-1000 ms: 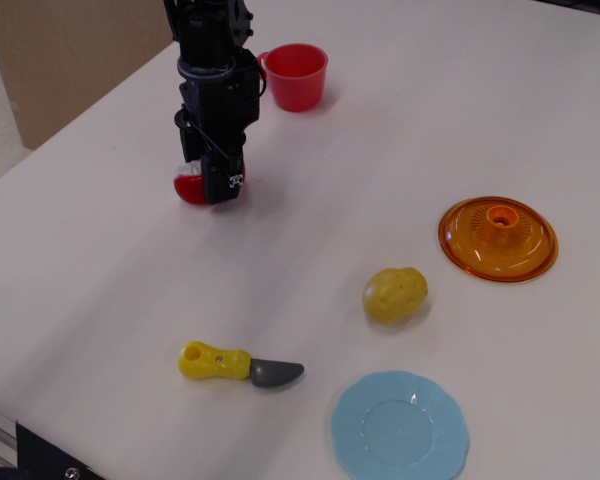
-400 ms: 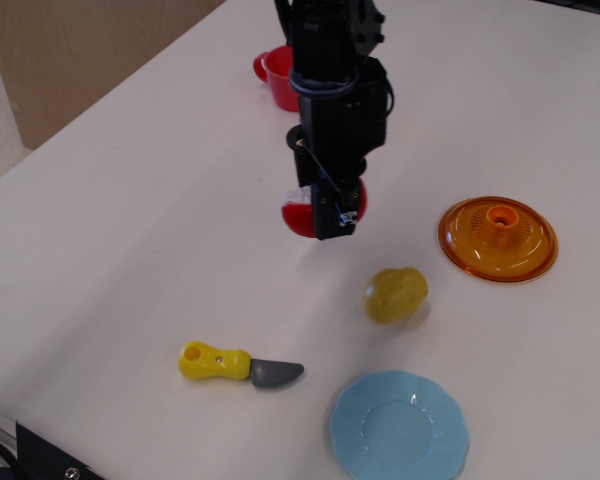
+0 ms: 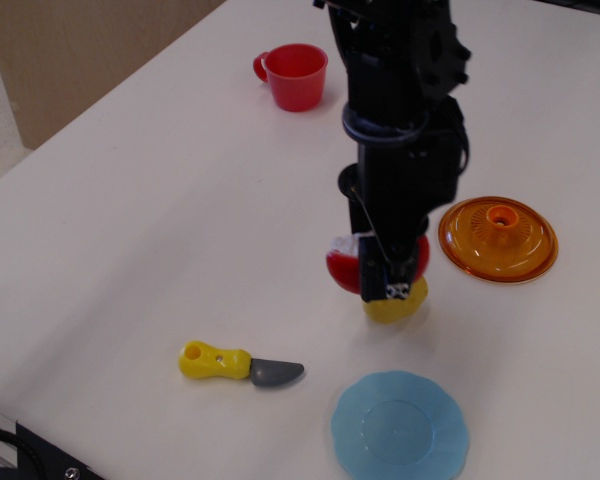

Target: Put sushi on plate

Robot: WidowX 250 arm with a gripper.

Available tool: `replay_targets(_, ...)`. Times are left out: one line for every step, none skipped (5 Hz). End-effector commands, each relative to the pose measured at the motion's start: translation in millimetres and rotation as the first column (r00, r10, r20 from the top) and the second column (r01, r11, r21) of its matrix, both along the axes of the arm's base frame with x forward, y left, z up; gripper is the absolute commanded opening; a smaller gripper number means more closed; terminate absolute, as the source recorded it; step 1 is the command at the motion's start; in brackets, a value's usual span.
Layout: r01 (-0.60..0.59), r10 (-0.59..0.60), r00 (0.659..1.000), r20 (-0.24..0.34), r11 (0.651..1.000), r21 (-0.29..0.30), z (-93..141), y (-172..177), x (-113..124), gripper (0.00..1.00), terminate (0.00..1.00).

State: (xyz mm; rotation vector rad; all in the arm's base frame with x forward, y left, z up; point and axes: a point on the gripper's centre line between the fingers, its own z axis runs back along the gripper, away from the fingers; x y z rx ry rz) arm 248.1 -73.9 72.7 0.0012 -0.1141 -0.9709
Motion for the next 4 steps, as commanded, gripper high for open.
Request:
replay_targets(0.100, -0.102, 0.994, -0.040, 0.994, -0.049, -7, -26, -32, 0.00, 0.00)
replay_targets(0.145, -0.151, 0.986, -0.076, 0.987, -0.072, -22, -36, -41, 0.00, 0.00)
replay_targets(0.173, -0.179, 0.977, -0.113, 0.983, -0.063, -36, -42, -49, 0.00, 0.00)
replay_targets(0.179, -0.185, 0.976, -0.114, 0.982, -0.062, -36, -44, -52, 0.00, 0.00)
